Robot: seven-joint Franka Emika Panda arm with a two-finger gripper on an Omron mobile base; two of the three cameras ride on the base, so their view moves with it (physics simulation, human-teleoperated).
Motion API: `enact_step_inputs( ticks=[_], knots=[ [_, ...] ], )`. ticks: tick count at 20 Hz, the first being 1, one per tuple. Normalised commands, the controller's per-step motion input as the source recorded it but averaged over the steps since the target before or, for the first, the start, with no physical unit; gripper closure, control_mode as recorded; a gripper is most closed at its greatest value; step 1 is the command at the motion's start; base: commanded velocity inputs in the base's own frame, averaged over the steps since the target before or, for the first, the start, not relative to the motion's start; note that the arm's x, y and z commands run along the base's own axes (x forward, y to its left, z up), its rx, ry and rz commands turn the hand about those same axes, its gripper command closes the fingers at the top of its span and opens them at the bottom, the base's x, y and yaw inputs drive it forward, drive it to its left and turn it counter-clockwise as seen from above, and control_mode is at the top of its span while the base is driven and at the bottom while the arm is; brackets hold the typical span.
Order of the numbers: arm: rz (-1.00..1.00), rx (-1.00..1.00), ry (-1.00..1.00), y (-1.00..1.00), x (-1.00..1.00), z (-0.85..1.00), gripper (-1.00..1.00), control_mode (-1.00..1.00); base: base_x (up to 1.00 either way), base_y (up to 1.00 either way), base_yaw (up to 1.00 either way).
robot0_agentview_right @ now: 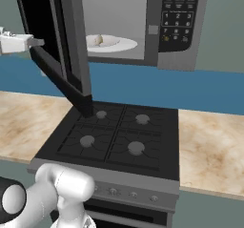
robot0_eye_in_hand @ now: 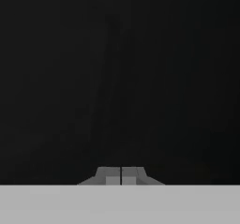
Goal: Transport the fish from the fridge to the microwave and turn on the microwave.
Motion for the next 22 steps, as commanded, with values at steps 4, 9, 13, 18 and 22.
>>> enact_step_inputs(
  ticks=[4,9,13,18,22],
  knots=[
    [0.05,0.01,0.00,-0.29,0.38,0.00,1.00,-1.00,0.00,0.00,0.00],
    [0.13,0.00,0.00,-0.57,0.45,0.00,1.00,-1.00,0.00,0.00,0.00],
    [0.11,0.02,0.00,-0.55,0.40,0.00,1.00,-1.00,0.00,0.00,0.00],
    [0.09,0.07,0.00,-0.44,0.20,0.03,1.00,-1.00,0.00,0.00,0.00],
    [0.09,0.13,0.01,-0.39,0.11,0.17,1.00,-1.00,0.00,0.00,0.00]
  ],
)
